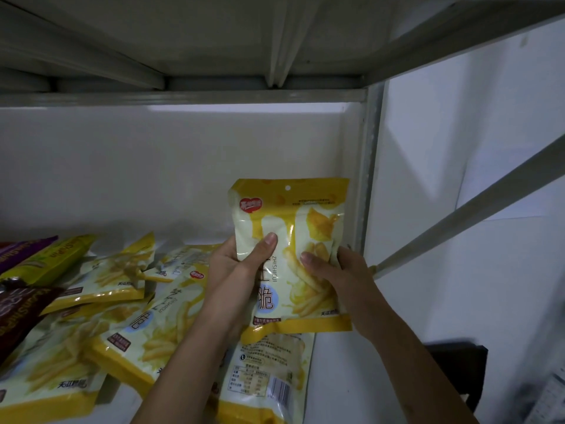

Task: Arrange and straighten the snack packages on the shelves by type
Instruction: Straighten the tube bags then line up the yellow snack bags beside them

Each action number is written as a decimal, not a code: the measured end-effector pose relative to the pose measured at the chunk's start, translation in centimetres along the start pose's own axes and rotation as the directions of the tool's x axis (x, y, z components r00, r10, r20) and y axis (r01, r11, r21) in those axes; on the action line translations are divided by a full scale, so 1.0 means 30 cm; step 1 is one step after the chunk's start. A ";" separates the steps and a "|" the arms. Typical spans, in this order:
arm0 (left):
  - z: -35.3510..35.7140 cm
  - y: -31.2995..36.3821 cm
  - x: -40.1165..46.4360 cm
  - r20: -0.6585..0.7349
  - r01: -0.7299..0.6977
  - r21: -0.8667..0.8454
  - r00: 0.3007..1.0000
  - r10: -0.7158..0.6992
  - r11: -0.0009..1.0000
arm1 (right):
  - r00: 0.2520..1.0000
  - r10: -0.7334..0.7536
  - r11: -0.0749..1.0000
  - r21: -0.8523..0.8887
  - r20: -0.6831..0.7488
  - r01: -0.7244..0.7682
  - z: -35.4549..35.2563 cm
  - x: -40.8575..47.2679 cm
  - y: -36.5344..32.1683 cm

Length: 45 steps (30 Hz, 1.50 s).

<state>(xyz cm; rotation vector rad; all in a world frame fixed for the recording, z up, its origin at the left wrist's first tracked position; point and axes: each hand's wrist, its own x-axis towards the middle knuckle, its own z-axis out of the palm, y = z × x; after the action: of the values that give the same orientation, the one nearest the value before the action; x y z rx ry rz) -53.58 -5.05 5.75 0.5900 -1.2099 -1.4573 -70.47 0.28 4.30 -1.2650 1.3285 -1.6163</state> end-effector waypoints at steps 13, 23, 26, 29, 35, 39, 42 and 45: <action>-0.022 -0.012 0.020 0.122 0.072 0.190 0.988 -0.096 0.979 | 0.994 -0.058 0.997 0.051 -0.097 0.063 0.000 -0.014 -0.016; -0.024 -0.024 0.024 0.033 -0.111 0.348 0.994 0.106 0.931 | 0.985 -0.085 0.977 -0.207 -0.152 0.052 0.003 0.021 0.028; -0.016 -0.015 0.020 0.113 -0.070 0.362 0.993 0.030 0.929 | 0.972 -0.128 0.972 -0.220 -0.196 0.083 -0.007 0.020 0.035; -0.010 -0.026 0.013 0.137 -0.028 0.377 0.990 -0.025 0.926 | 0.970 -0.163 0.974 -0.187 -0.179 0.129 -0.010 0.015 0.037; -0.034 -0.050 0.034 0.026 0.003 0.388 1.000 -0.014 0.922 | 0.983 -0.139 0.962 -0.252 -0.120 0.105 0.001 0.018 0.039; -0.017 -0.043 0.023 0.085 0.001 0.365 0.996 -0.034 0.931 | 0.980 -0.141 0.958 -0.268 -0.138 0.100 -0.004 0.024 0.044; -0.013 -0.031 0.019 0.127 0.007 0.355 0.990 -0.056 0.935 | 0.987 -0.116 0.962 -0.259 -0.115 0.083 -0.008 0.026 0.044; -0.023 -0.034 0.028 0.118 0.021 0.402 0.990 -0.075 0.915 | 0.987 -0.140 0.958 -0.261 -0.075 0.116 0.003 0.011 0.042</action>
<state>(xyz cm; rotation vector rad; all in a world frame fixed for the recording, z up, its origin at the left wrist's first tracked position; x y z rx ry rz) -53.65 -6.20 4.80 0.8143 -1.6283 -1.3095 -70.58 -0.34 3.16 -1.4699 1.5829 -1.6478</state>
